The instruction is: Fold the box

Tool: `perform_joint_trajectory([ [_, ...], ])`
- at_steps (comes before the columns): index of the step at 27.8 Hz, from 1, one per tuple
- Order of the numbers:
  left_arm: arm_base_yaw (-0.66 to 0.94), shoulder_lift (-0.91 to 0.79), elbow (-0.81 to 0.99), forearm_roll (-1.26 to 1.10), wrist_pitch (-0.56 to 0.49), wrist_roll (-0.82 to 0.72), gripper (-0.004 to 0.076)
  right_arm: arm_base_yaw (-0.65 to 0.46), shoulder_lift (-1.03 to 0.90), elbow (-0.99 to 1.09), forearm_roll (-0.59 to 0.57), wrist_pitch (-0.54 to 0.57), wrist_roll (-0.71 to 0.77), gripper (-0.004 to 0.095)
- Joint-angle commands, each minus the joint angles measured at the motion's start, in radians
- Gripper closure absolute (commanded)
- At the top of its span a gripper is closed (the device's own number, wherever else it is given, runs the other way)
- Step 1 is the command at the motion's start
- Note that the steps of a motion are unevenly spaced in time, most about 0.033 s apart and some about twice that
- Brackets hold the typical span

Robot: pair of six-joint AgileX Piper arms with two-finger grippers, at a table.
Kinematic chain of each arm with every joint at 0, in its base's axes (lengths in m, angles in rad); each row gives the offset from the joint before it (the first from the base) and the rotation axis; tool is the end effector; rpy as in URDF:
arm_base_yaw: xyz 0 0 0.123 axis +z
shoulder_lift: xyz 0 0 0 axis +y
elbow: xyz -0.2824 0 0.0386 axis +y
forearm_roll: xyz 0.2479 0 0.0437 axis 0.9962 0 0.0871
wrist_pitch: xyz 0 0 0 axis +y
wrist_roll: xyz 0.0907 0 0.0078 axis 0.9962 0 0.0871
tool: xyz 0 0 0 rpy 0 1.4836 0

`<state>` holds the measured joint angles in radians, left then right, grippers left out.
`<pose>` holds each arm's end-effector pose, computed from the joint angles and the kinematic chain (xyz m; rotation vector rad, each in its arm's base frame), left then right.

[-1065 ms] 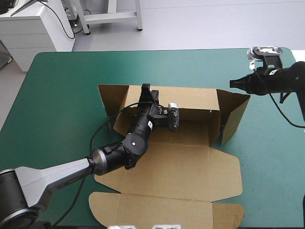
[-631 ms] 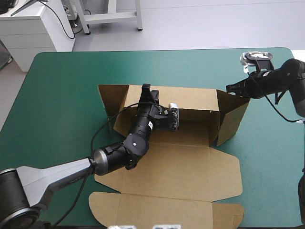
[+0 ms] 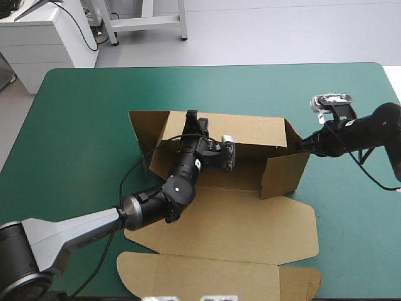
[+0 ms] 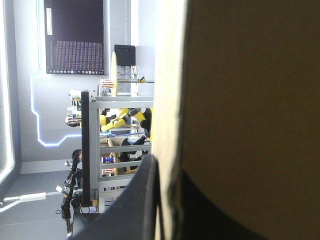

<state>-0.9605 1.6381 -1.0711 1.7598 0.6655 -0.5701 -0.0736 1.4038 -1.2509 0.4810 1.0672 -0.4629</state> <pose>0.2507 -0.2620 0.2822 1.4546 1.2426 0.8063 0.2838 0.0161 0.3399 -0.3183 2.5493 0.4447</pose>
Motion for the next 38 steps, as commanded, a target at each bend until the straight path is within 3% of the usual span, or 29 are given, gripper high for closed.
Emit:
perform_joint_trajectory([
  [1,-0.007,-0.029,-0.02,0.027,0.032,-0.017,0.0731,0.001,-0.061,0.06,0.121,-0.086,-0.077,0.0908],
  [3,-0.007,-0.029,-0.02,0.027,0.034,-0.017,0.0731,0.014,-0.094,0.171,0.2,-0.172,-0.16,0.0908],
  [6,-0.007,-0.029,-0.02,0.027,0.031,-0.017,0.0731,0.081,-0.179,0.334,0.272,-0.405,-0.255,0.0908],
  [11,-0.007,-0.029,-0.02,0.027,0.03,-0.017,0.0731,0.157,-0.199,0.412,0.292,-0.507,-0.334,0.0908],
  [14,-0.007,-0.029,-0.02,0.027,0.03,-0.017,0.0731,0.196,-0.197,0.414,0.283,-0.521,-0.349,0.0865],
  [16,-0.007,-0.029,-0.02,0.027,0.03,-0.017,0.0731,0.201,-0.199,0.414,0.282,-0.521,-0.368,0.0786],
  [20,-0.007,-0.029,-0.02,0.027,0.032,-0.017,0.0731,0.201,-0.2,0.414,0.212,-0.501,-0.363,0.0509],
  [22,-0.007,-0.029,-0.02,0.027,0.034,-0.017,0.0731,0.201,-0.202,0.414,0.185,-0.465,-0.363,0.043],
  [31,-0.007,-0.029,-0.02,0.027,0.034,-0.017,0.0731,0.201,-0.28,0.387,0.115,-0.383,-0.334,0.0428],
  [38,-0.007,-0.029,-0.02,0.027,0.034,-0.017,0.0731,0.201,-0.29,0.39,0.154,-0.363,-0.329,0.0428],
])
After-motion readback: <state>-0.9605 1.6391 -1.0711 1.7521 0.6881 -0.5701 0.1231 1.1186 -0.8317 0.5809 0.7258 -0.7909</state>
